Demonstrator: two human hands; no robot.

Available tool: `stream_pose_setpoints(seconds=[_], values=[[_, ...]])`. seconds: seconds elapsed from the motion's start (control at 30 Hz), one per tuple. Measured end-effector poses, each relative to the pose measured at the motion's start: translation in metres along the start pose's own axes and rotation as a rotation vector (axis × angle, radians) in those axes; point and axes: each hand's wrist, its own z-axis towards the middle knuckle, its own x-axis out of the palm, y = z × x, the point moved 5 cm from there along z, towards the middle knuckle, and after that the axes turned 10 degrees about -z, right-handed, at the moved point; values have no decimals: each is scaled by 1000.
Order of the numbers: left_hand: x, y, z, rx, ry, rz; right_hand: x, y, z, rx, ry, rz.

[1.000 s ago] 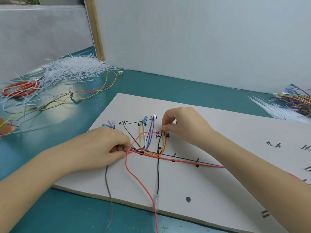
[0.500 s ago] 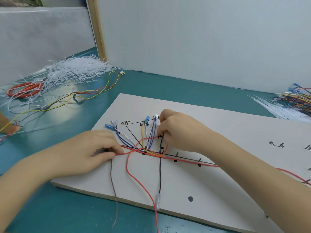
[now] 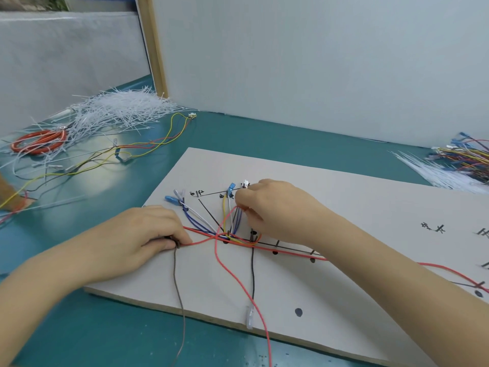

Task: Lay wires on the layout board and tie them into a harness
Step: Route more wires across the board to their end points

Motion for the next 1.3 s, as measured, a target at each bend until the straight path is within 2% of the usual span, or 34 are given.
stream_pose_setpoints(seconds=[0.33,0.5,0.7,0.8,0.97,1.17,1.3], values=[[1,1,-3,5,-30,-28,0,21,-27,-58,-19,-111],[1,1,-2,3,-16,-3,-4,30,-35,-73,-56,-90],[-2,4,-1,0,5,8,-4,38,-55,-107,-260,-135],[-4,6,-3,-22,-9,-21,-4,33,-66,-98,-238,-158],[-8,-4,9,-37,1,57,-3,28,-76,-115,-203,-62],[12,-44,56,112,12,-16,1,15,-88,-107,-112,-10],[35,-54,92,117,122,-5,-3,10,-101,-117,-101,13]])
